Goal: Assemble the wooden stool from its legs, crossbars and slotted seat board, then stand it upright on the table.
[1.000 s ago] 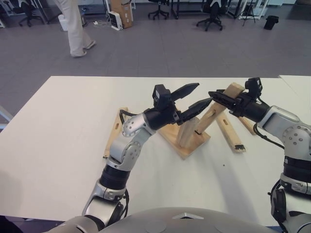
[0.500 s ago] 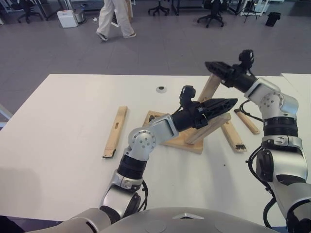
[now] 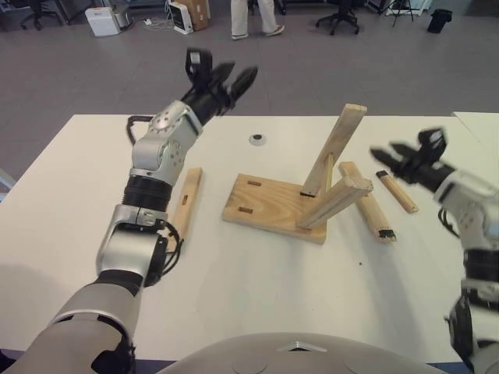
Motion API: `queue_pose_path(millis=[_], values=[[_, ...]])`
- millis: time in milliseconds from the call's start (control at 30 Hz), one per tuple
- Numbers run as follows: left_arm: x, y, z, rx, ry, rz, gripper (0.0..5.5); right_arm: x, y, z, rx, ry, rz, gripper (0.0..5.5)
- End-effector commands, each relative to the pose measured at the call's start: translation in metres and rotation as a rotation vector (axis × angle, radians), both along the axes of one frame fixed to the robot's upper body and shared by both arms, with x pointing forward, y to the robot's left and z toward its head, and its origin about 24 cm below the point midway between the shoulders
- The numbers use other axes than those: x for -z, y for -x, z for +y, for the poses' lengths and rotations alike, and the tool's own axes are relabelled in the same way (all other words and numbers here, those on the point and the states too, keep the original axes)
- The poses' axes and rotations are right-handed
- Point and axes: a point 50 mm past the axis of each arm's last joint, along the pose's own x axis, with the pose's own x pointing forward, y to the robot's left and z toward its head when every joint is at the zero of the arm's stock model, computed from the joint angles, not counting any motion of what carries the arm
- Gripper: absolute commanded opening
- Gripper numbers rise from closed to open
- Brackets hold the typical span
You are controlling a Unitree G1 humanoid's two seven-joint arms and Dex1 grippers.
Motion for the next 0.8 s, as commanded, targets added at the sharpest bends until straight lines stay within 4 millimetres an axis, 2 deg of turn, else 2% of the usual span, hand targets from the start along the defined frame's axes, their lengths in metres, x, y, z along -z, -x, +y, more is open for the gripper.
queue_pose_path(millis=[33, 100, 167, 367, 467, 600, 767, 800], values=[[0.083, 0.001, 0.043, 0.028, -0.557, 0.148, 3.31, 0.042, 0.085, 0.071, -0.479, 0.072, 0.305, 3.05], [0.097, 0.003, 0.046, 0.001, -0.595, 0.187, 3.31, 0.034, 0.099, 0.083, -0.606, 0.049, 0.335, 3.05], [0.11, 0.007, 0.049, -0.018, -0.641, 0.222, 3.31, 0.028, 0.1, 0.087, -0.655, 0.077, 0.328, 3.05], [0.136, 0.02, 0.028, 0.137, -0.795, 0.186, 3.31, 0.036, 0.07, 0.083, -0.438, 0.206, 0.219, 3.05], [0.135, 0.022, 0.022, 0.174, -0.805, 0.141, 3.31, 0.035, 0.069, 0.091, -0.408, 0.168, 0.181, 3.05], [0.13, 0.02, 0.02, 0.192, -0.781, 0.115, 3.31, 0.023, 0.067, 0.106, -0.446, 0.017, 0.086, 3.05], [0.135, 0.027, 0.018, 0.278, -0.784, 0.102, 3.31, 0.02, 0.049, 0.117, -0.418, -0.071, 0.003, 3.05], [0.136, 0.029, 0.017, 0.299, -0.793, 0.099, 3.31, 0.022, 0.047, 0.119, -0.413, -0.098, 0.0, 2.83]])
